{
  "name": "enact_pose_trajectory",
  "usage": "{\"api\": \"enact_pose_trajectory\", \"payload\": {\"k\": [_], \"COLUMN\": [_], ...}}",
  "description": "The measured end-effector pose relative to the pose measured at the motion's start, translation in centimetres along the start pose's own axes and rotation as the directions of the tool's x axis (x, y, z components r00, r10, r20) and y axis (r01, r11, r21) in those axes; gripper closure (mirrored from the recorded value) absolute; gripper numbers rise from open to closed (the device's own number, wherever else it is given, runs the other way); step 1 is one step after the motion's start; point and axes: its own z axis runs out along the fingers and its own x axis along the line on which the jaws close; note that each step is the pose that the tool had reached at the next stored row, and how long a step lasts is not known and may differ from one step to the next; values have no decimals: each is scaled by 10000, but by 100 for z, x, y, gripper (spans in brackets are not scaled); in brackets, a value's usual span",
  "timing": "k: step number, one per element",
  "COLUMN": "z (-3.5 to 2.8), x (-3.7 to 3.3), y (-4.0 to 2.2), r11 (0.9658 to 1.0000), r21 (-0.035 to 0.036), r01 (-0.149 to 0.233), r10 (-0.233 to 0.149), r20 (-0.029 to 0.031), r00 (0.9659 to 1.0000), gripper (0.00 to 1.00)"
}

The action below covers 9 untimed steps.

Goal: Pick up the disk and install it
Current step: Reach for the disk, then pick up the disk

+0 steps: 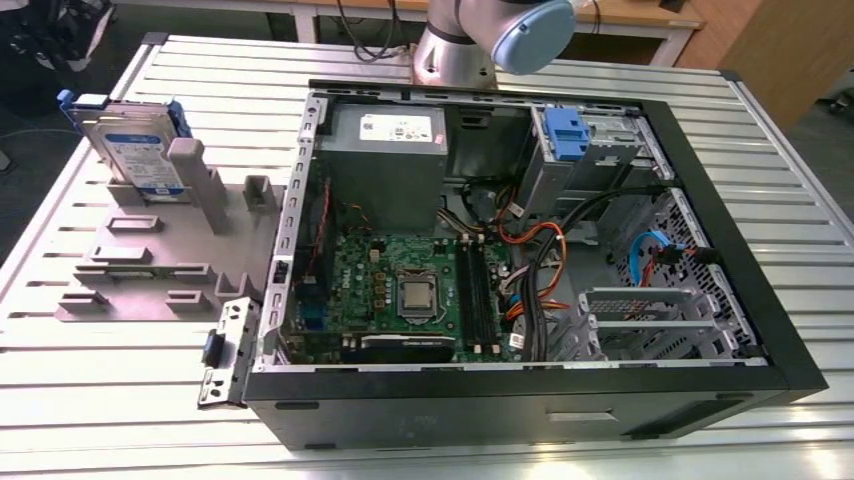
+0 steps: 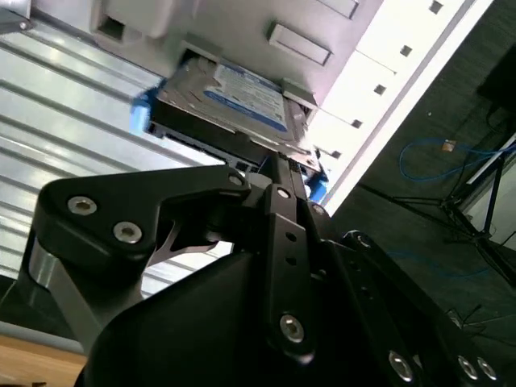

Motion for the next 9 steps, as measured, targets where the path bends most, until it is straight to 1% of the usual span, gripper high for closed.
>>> {"api": "enact_pose_trajectory", "payload": {"k": [2, 9], "z": [5, 5], "x": [44, 48], "y": [1, 1], "r11": [10000, 10000], "r21": [-1, 0], "r01": [0, 5], "r10": [0, -5], "r20": [-1, -13], "r00": [10000, 10000], "gripper": [89, 89]}}
